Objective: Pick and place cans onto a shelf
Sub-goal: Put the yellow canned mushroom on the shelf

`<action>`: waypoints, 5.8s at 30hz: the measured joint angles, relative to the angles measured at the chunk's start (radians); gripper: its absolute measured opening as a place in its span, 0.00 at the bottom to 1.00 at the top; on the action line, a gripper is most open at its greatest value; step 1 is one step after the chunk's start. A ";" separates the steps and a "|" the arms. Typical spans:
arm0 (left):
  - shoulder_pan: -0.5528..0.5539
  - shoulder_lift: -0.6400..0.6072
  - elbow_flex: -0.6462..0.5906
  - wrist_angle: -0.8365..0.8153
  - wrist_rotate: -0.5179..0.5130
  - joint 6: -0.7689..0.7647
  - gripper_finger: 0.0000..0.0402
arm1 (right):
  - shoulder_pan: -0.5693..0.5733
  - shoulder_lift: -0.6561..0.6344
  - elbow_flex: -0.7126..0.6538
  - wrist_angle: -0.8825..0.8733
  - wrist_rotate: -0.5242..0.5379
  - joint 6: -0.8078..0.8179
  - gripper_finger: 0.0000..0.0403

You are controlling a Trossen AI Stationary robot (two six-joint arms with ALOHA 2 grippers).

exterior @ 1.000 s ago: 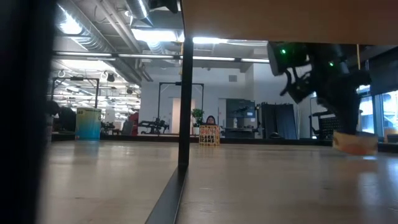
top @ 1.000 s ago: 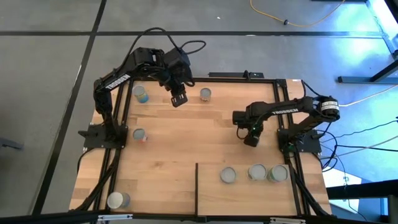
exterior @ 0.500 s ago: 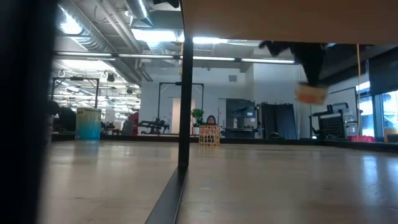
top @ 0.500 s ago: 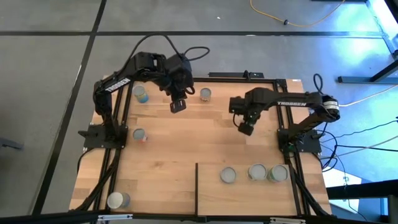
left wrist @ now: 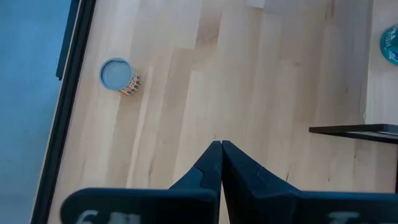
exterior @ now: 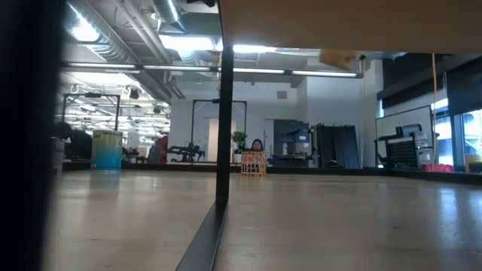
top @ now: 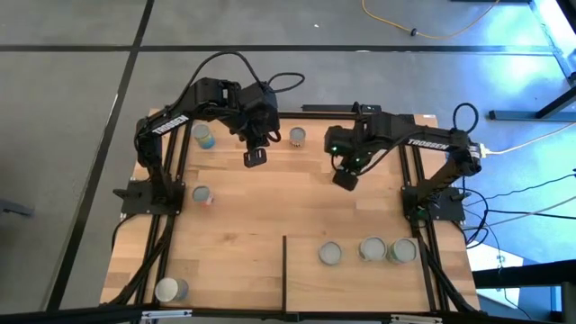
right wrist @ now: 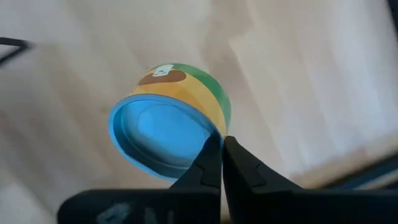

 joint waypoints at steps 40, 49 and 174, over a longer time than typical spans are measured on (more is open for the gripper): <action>0.020 -0.033 0.001 0.002 0.084 -0.146 0.00 | 0.332 0.386 0.393 0.071 -0.199 -0.180 0.00; 0.020 -0.033 0.001 0.002 0.083 -0.150 0.00 | 0.346 0.416 0.393 0.074 -0.218 -0.180 0.00; -0.514 0.405 -0.001 0.570 0.044 -0.306 0.00 | 0.571 -0.115 0.564 0.003 0.449 -0.238 0.00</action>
